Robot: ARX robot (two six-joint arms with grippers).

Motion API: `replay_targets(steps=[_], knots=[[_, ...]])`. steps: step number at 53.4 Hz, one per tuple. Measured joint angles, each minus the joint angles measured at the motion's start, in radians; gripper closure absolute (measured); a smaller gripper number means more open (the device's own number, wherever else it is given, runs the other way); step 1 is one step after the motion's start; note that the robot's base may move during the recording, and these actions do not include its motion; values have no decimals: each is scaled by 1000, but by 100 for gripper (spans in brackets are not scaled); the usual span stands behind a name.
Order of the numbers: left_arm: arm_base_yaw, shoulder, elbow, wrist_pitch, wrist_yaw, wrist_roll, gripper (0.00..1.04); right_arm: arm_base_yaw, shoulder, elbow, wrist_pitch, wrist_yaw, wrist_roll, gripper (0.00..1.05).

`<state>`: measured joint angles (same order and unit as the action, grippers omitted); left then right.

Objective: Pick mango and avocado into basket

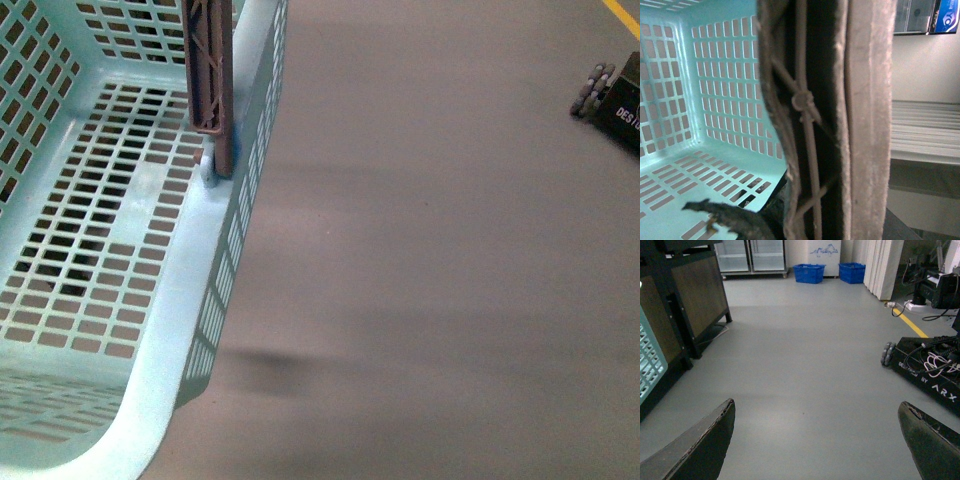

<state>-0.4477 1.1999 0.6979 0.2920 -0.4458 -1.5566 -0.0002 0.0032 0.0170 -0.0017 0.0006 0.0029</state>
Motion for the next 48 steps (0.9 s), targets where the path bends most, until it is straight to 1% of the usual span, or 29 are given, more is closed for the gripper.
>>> replay_targets(steps=[48], knots=[[0,0,0,0,0,0,90,0,0,0,0,0,0,9]])
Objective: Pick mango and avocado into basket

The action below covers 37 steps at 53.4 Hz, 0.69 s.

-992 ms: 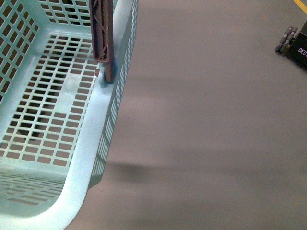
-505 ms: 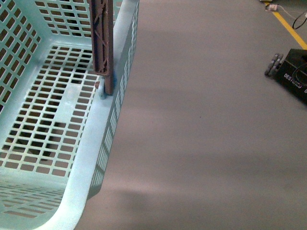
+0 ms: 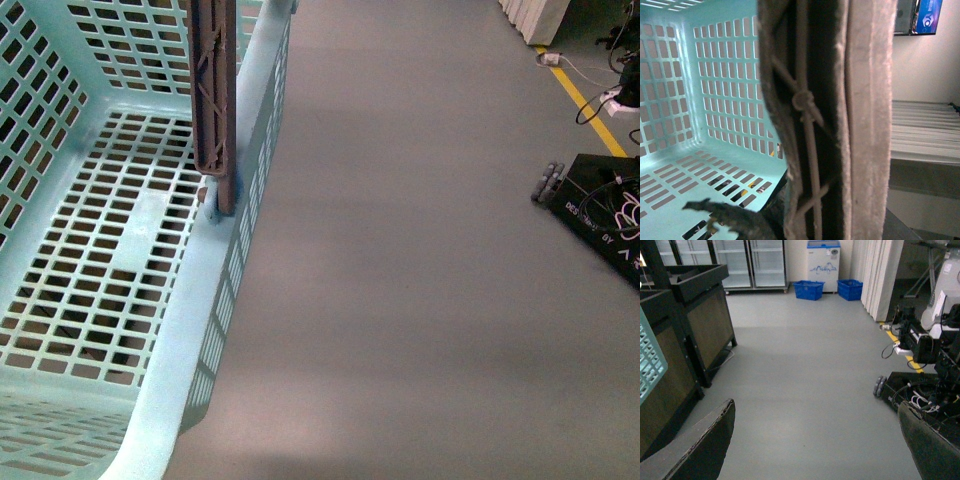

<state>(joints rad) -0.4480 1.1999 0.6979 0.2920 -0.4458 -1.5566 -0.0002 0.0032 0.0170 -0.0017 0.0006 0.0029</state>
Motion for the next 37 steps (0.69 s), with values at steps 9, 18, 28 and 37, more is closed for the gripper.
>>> replay_targets(steps=[9,18,28,37], knots=[[0,0,0,0,0,0,90,0,0,0,0,0,0,9],[0,0,0,0,0,0,90,0,0,0,0,0,0,9],[0,0,0,0,0,0,90,0,0,0,0,0,0,9],[0,0,0,0,0,0,90,0,0,0,0,0,0,9]])
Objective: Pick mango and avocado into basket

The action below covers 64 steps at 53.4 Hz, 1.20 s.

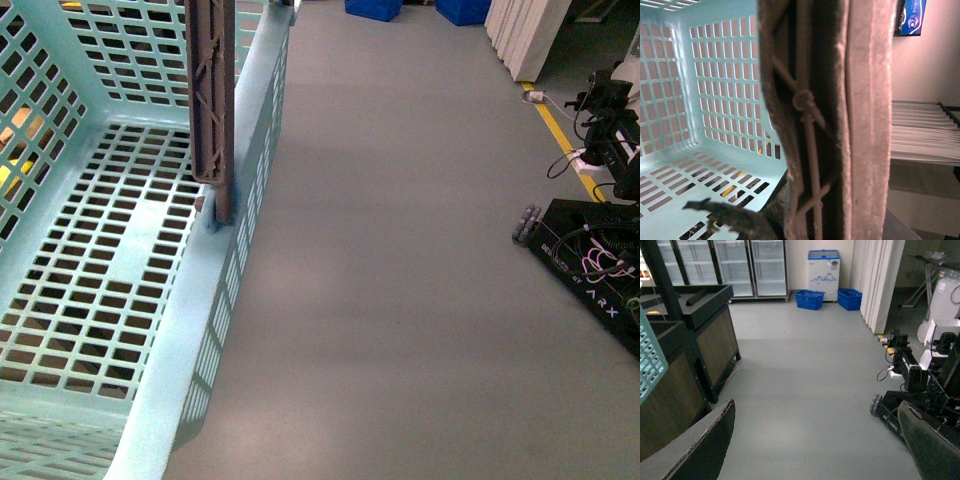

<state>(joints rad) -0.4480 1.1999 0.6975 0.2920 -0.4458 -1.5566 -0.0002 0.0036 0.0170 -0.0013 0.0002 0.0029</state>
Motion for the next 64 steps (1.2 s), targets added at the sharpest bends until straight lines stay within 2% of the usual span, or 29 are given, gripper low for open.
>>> replay_targets(steps=[64], knots=[[-4,0,-2,1,1,-4,90,0,0,0,0,2,0,9]])
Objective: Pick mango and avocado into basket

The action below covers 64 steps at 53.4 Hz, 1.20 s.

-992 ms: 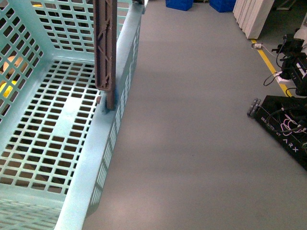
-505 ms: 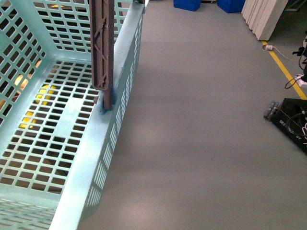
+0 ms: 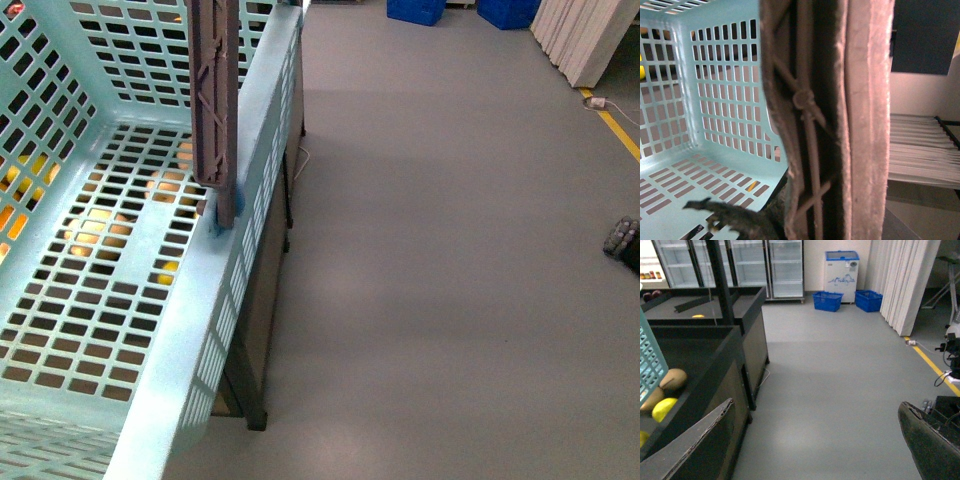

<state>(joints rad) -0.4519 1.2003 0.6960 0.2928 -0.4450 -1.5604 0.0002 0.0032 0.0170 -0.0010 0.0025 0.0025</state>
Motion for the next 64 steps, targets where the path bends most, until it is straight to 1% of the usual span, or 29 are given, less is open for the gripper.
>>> replay_targets(steps=[64], knots=[[1,0,-3,0,0,0,90,0,0,0,0,-3,0,9]])
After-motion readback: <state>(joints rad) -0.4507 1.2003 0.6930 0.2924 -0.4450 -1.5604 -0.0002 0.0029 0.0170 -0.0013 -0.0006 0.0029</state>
